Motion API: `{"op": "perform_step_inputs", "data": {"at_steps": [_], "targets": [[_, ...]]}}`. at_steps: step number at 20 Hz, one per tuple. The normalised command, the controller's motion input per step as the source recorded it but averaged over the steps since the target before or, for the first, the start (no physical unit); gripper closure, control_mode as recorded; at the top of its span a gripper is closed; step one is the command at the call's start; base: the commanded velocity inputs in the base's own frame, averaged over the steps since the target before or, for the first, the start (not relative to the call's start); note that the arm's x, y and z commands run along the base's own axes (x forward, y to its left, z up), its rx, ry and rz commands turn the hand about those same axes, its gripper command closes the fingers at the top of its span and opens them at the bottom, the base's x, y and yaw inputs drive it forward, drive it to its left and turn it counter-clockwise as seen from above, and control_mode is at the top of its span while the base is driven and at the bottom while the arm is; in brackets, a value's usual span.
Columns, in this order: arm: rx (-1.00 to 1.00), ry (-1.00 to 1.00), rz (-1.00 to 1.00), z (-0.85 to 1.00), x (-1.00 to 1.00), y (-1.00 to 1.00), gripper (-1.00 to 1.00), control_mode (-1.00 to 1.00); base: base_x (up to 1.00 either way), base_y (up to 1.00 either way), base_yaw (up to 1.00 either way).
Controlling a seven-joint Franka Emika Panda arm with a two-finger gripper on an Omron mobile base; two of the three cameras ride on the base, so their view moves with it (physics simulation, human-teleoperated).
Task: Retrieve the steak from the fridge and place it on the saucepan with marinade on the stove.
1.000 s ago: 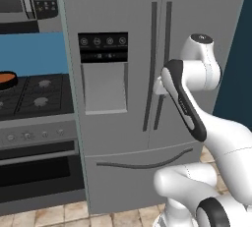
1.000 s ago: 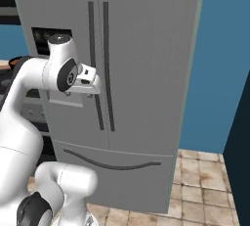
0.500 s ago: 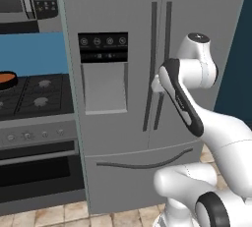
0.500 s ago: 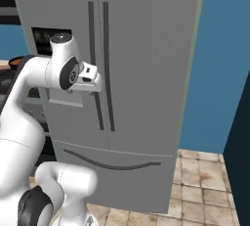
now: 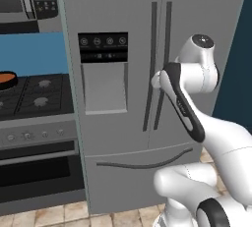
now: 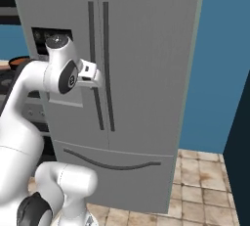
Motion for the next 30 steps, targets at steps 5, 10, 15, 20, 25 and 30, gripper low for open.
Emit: {"op": "perform_step_inputs", "data": {"at_steps": [5, 10, 15, 20, 25, 30], "targets": [[0.00, -0.21, 0.00, 0.10, 0.01, 0.00, -1.00, -1.00, 0.00, 0.00, 0.00], [0.00, -0.21, 0.00, 0.27, 0.00, 0.00, -1.00, -1.00, 0.00, 0.00, 0.00], [0.00, -0.05, 0.00, 0.38, 0.02, 0.04, -1.00, -1.00, 0.00, 0.00, 0.00], [0.00, 0.00, 0.00, 0.29, 0.19, 0.28, -1.00, -1.00, 0.00, 0.00, 0.00], [0.00, 0.03, -0.01, 0.06, 0.32, 0.14, -1.00, -1.00, 0.00, 0.00, 0.00], [0.00, 0.02, -0.01, 0.00, 0.40, 0.00, -1.00, -1.00, 0.00, 0.00, 0.00]]}}
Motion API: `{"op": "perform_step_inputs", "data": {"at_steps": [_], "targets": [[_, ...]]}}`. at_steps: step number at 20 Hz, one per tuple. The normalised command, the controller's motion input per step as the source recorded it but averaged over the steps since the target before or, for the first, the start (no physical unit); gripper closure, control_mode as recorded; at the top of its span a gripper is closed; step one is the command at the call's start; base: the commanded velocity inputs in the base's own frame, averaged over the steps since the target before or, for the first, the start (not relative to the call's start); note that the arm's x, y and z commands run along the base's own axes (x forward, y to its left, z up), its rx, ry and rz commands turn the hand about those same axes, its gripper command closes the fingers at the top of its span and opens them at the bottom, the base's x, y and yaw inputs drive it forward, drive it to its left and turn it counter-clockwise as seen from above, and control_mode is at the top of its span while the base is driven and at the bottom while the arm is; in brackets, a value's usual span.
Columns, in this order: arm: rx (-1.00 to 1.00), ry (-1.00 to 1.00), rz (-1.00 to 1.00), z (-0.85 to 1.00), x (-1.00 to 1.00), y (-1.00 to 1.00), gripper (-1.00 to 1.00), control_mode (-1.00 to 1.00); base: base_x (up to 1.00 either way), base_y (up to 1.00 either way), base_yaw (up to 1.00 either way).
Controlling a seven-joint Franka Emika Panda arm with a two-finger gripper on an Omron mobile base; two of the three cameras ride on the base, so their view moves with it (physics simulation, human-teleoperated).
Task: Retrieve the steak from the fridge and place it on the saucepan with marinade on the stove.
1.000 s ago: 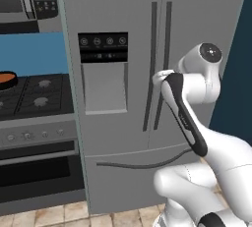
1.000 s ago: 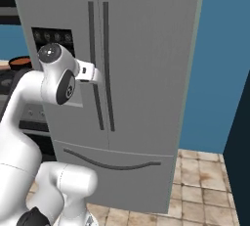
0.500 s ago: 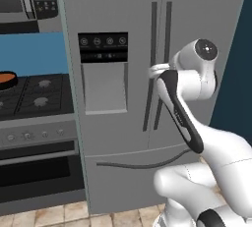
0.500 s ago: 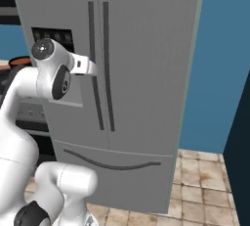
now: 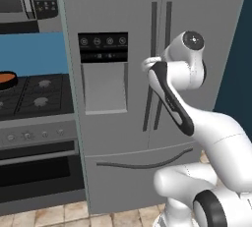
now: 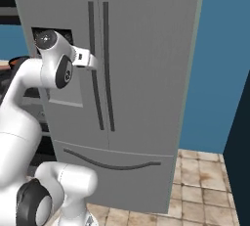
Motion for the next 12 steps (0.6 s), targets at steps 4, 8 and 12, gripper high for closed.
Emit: {"op": "perform_step_inputs", "data": {"at_steps": [4, 8, 12], "targets": [[0.00, 0.00, 0.00, -0.07, 0.18, -0.12, -1.00, -1.00, 0.00, 0.00, 0.00], [0.00, 0.00, 0.00, -0.06, 0.16, -0.10, -1.00, -1.00, 0.00, 0.00, 0.00], [0.00, 0.00, 0.00, -0.14, 0.19, -0.02, -1.00, -1.00, 0.00, 0.00, 0.00]]}}
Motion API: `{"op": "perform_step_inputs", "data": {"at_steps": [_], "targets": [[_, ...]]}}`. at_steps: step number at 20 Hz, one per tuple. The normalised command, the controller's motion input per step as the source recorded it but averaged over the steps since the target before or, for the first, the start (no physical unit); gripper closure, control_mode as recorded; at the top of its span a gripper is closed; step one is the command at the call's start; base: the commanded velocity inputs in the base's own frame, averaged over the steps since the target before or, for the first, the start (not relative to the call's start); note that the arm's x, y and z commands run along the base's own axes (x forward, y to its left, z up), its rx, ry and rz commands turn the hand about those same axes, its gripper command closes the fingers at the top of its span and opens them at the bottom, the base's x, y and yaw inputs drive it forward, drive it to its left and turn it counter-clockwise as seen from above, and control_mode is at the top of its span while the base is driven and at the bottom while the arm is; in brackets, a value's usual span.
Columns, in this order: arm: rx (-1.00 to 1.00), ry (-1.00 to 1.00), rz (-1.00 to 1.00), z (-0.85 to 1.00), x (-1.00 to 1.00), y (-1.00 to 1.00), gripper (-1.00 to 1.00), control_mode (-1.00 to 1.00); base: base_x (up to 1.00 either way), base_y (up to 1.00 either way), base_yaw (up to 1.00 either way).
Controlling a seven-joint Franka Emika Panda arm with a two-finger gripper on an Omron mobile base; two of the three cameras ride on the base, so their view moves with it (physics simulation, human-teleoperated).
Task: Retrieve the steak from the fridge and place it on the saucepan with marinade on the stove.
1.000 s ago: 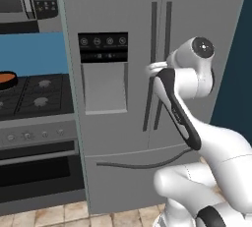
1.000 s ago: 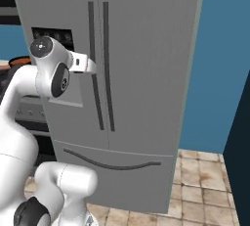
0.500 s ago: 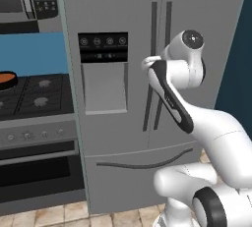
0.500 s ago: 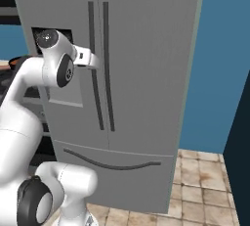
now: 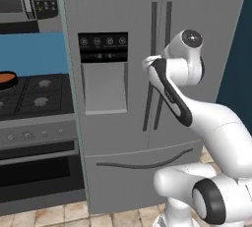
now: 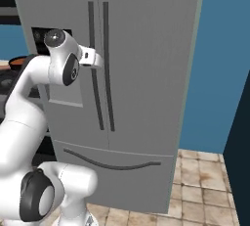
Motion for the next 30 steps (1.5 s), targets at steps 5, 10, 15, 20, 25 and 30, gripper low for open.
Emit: {"op": "perform_step_inputs", "data": {"at_steps": [5, 10, 15, 20, 25, 30], "targets": [[0.00, -0.04, 0.00, -0.22, 0.12, 0.00, -1.00, -1.00, 0.00, 0.00, 0.00], [0.00, -0.10, 0.02, -0.25, 0.00, 0.00, -1.00, -1.00, 0.00, 0.00, 0.00], [0.00, -0.10, 0.02, -0.18, 0.00, 0.00, -1.00, -1.00, 0.00, 0.00, 0.00], [0.00, -0.09, 0.01, -0.14, 0.00, 0.00, -1.00, -1.00, 0.00, 0.00, 0.00], [0.00, -0.08, 0.00, -0.07, 0.02, 0.00, -1.00, -1.00, 0.00, 0.00, 0.00], [0.00, -0.04, 0.00, -0.01, 0.12, 0.00, -1.00, -1.00, 0.00, 0.00, 0.00]]}}
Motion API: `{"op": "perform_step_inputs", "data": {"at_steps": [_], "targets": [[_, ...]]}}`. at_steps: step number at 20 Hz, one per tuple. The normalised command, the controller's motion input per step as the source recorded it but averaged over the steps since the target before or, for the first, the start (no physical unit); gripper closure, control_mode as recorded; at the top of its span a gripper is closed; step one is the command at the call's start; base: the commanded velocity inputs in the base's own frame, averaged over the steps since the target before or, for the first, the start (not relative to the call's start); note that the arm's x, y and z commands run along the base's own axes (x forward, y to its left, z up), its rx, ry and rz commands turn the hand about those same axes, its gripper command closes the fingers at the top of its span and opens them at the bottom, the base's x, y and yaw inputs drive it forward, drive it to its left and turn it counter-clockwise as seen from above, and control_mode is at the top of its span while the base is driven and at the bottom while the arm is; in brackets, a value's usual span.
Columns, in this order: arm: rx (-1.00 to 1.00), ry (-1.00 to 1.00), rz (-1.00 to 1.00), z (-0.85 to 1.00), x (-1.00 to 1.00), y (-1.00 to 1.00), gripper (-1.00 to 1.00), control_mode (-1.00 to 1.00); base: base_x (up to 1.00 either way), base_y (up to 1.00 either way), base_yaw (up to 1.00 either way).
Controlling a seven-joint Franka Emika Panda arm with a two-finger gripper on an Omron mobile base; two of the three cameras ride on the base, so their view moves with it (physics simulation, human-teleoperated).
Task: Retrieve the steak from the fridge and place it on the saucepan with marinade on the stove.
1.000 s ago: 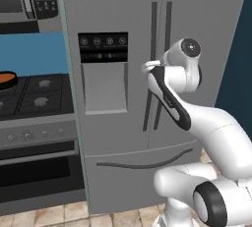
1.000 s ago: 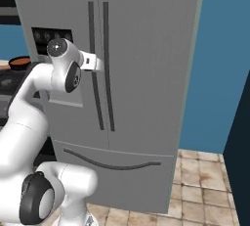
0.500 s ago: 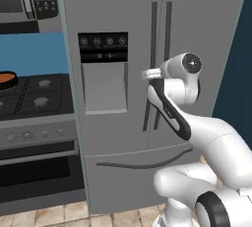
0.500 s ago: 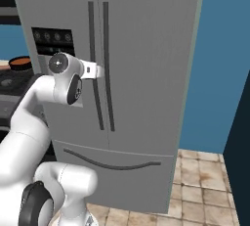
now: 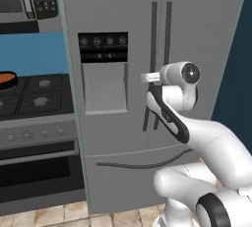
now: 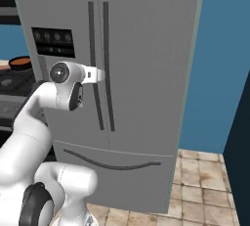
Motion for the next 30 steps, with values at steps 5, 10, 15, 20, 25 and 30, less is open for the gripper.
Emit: {"op": "perform_step_inputs", "data": {"at_steps": [5, 10, 15, 20, 25, 30], "targets": [[0.00, 0.00, 0.00, 0.00, 0.21, 0.00, -1.00, -1.00, 0.00, 0.00, 0.00], [0.00, 0.00, 0.00, -0.01, 0.28, -0.01, -1.00, -1.00, 0.00, 0.00, 0.00], [0.00, 0.00, 0.00, -0.04, 0.32, 0.00, -1.00, -1.00, 0.00, 0.00, 0.00], [0.00, -0.02, 0.00, -0.13, 0.39, 0.00, -1.00, -1.00, 0.00, 0.00, 0.00], [0.00, -0.05, 0.00, -0.19, 0.40, 0.00, -1.00, -1.00, 0.00, 0.00, 0.00], [0.00, -0.06, 0.00, -0.19, 0.44, 0.00, -1.00, -1.00, 0.00, 0.00, 0.00]]}}
